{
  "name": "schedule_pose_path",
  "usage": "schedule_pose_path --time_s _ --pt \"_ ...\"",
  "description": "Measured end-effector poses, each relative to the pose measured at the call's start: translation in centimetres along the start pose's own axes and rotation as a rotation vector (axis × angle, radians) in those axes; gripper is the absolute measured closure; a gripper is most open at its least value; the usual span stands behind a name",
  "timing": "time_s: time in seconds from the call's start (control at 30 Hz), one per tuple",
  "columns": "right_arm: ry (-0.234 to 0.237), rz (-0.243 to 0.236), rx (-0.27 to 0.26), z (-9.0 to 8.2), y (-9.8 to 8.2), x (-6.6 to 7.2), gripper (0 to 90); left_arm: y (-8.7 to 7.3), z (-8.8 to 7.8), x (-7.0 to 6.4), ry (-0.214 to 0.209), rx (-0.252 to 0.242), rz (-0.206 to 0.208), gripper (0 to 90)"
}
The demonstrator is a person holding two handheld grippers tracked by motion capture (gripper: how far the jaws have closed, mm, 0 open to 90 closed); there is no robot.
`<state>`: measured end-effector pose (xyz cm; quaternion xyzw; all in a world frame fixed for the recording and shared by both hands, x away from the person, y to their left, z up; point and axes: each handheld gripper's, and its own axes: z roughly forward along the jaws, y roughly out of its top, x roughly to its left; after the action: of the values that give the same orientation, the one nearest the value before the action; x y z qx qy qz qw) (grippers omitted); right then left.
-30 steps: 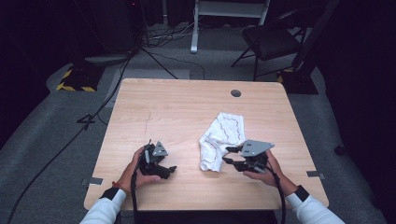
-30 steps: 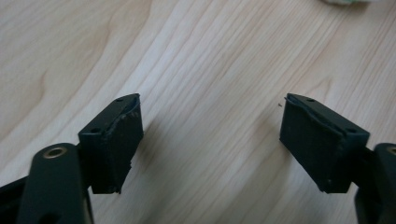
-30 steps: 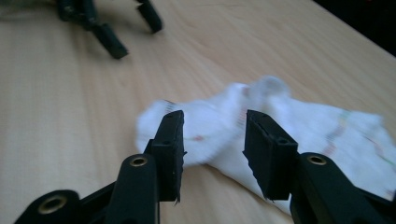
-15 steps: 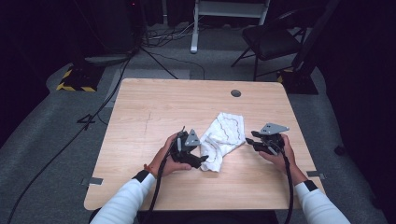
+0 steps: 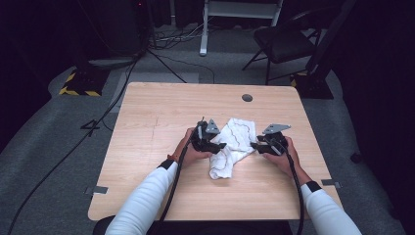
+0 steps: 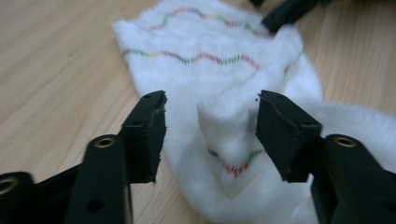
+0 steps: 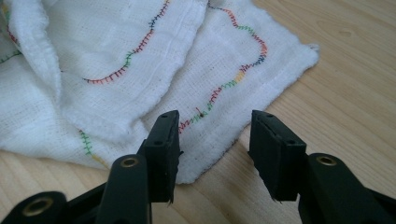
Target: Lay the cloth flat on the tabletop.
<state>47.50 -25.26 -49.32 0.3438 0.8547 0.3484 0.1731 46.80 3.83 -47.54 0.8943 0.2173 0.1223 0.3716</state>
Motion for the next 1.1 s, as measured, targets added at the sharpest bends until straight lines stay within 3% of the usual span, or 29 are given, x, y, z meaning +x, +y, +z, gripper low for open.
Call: schedule_pose_path --time_s 0.1,0.17,0.23,0.3,0.47,0.53,0.6,0.73,0.93,1.1 --pt "0.023 -0.009 0.018 -0.2 0.0 -0.1 52.3 -0.7 0.3 0.6 -0.055 0.004 -0.002 62.1" --pt "0.04 -0.015 0.03 -0.3 -0.1 -0.2 52.3 -0.9 0.0 0.7 -0.058 0.006 0.012 71.7" --pt "0.051 -0.022 0.037 -0.5 -0.1 -0.1 52.3 -1.1 -0.4 0.7 -0.032 0.025 0.033 79.3" --pt "0.056 -0.019 0.037 -0.6 -0.2 -0.1 52.4 -1.4 -0.8 0.8 -0.034 0.028 0.034 82.7" --pt "0.081 -0.031 0.007 -0.7 -0.7 0.1 62.2 -2.3 -2.5 1.2 -0.009 0.04 0.022 84.0" --pt "0.1 -0.048 0.01 -0.8 -0.6 0.2 64.9 -2.8 -3.3 1.3 -0.019 0.031 0.005 84.0" --pt "0.114 -0.059 0.013 -0.8 -0.6 0.4 69.4 -3.2 -4.0 1.2 -0.018 0.024 0.016 84.1" --pt "0.127 -0.078 0.034 -1.0 -0.5 0.9 71.9 -4.4 -5.2 1.2 -0.038 0.022 0.001 84.2" --pt "0.17 -0.112 0.048 -1.7 -0.9 1.9 75.4 -6.0 -6.8 0.4 -0.053 0.041 0.012 84.4" --pt "0.168 -0.135 0.06 -2.1 -1.0 2.9 76.7 -7.5 -7.5 0.2 -0.066 0.052 -0.033 83.7"
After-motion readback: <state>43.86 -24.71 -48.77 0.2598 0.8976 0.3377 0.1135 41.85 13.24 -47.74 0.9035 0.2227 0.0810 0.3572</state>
